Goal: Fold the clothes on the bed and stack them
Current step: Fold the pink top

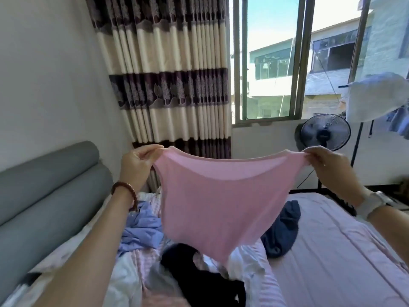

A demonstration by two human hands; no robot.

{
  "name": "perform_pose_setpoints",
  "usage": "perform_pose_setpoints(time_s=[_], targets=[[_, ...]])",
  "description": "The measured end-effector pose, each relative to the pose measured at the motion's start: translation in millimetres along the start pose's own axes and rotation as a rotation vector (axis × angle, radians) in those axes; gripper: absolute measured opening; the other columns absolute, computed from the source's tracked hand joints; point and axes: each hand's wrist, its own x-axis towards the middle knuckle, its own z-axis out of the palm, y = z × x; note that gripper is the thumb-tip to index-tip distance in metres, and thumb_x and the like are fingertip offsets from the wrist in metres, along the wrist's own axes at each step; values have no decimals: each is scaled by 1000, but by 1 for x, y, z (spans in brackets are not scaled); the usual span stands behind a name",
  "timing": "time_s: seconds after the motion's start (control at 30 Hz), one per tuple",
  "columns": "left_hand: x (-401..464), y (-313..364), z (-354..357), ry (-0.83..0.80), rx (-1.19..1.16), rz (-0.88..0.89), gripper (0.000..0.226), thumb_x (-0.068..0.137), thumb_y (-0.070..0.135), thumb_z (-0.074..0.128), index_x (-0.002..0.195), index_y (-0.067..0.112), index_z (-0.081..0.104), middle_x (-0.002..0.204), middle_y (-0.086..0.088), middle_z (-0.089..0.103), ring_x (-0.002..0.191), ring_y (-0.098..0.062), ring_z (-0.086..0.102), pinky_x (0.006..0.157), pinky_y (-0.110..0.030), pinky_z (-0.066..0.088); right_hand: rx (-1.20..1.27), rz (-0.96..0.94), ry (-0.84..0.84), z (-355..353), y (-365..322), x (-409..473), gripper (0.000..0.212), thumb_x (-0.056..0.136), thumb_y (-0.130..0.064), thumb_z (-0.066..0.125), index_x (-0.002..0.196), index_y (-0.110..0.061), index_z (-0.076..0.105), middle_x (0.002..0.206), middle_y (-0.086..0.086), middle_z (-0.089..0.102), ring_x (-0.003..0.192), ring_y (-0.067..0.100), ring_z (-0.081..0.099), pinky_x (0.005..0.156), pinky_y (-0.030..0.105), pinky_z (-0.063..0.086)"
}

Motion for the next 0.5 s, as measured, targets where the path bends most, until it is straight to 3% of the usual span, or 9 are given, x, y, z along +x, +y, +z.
perform_pose_setpoints(time_s=[0.1,0.2,0.33,0.4,0.5], targets=[[-63,-41,-15,-52,26,-49,14,82,1,65,84,14,71,71,23,69,69,13,59,76,-7,46,37,36,-87,8,9,-71,21,88,-11,54,96,4,66,86,17,69,73,34,66,68,11,36],[-133,-76,-24,-102,61,-123,19,81,-5,63,96,6,68,84,1,70,69,17,58,72,-3,44,56,74,-140,12,11,-148,40,87,-27,42,93,4,65,86,18,69,72,28,66,70,7,35],[-229,-117,-37,-215,79,-335,28,79,-5,65,80,24,67,65,25,67,68,14,60,70,-4,46,54,175,-240,16,17,-254,40,88,-25,38,91,5,64,83,20,68,68,34,67,66,20,41],[-273,-134,-42,-281,109,-436,29,79,-5,66,75,25,68,64,24,67,68,14,61,69,-4,46,20,256,-346,16,18,-311,42,88,-28,36,92,2,64,82,19,68,66,36,67,63,32,45],[-334,-156,-48,-396,187,-586,33,78,-4,67,70,27,67,67,19,67,67,15,59,66,-3,44,-10,306,-543,9,13,-391,43,88,-30,33,94,-3,66,87,14,70,72,33,69,67,32,45]])
